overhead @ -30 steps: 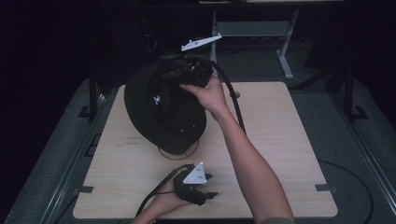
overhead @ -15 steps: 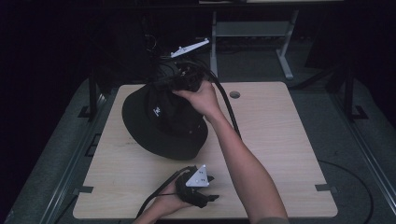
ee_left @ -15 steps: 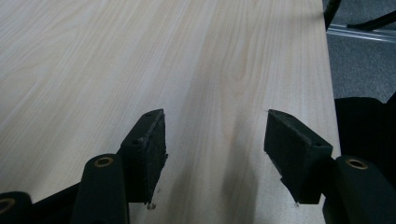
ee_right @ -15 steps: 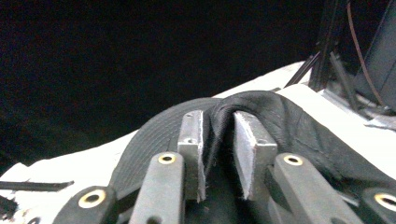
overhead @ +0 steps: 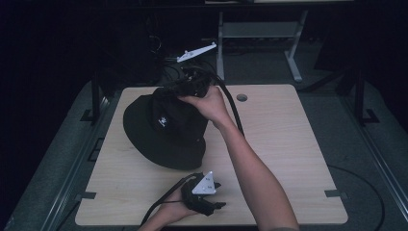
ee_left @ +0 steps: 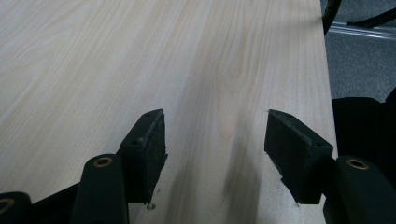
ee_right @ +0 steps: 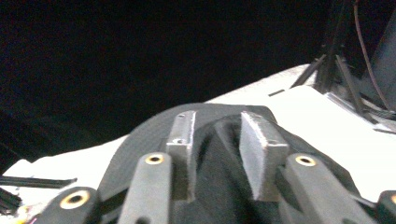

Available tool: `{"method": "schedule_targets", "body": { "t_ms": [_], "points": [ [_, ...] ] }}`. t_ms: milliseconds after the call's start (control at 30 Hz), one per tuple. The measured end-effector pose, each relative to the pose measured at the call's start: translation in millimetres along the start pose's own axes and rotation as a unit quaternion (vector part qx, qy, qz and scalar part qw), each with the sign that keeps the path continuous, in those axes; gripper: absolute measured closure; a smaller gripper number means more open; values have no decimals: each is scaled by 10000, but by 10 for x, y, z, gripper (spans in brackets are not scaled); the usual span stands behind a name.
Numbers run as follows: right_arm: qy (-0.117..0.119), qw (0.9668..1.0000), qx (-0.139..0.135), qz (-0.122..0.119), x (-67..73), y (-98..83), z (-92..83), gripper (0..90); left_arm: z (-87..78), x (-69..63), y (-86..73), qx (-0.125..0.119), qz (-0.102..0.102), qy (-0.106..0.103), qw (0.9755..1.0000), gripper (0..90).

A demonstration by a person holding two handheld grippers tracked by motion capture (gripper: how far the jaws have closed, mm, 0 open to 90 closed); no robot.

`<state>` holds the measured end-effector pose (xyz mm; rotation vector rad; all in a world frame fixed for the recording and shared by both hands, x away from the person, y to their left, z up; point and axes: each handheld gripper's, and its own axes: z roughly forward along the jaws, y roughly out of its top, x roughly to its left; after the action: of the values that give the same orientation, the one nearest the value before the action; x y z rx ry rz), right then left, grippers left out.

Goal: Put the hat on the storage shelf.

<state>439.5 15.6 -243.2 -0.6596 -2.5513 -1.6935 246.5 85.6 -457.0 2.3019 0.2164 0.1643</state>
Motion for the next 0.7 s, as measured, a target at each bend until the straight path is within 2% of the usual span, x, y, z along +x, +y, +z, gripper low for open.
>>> {"method": "schedule_targets", "body": {
  "t_ms": [33,133,200,400,500,600,700],
  "points": [
    [4,10000,9,10,2,-4,-6,578,5,-8,-7,-15,-38,-17,10000,376],
    [89,9999,-74,55,-16,-22,-59,543,3,-10,-9,20,-27,-25,10000,374],
    [12,9996,-263,79,-26,-52,-148,522,-1,-10,-9,21,-37,-41,10000,374],
    [-153,9991,-329,201,-94,-149,-376,486,-14,-10,-14,-46,-127,-49,9999,373],
    [-260,9986,-365,271,-140,-225,-533,454,-26,-2,-18,-16,-101,-32,9999,370],
    [-308,9982,-405,302,-155,-268,-604,437,-24,8,-22,-64,-162,-23,9998,367],
    [-361,9978,-450,319,-157,-335,-723,409,-24,22,-21,-42,-138,0,9999,362]
  ]
}}
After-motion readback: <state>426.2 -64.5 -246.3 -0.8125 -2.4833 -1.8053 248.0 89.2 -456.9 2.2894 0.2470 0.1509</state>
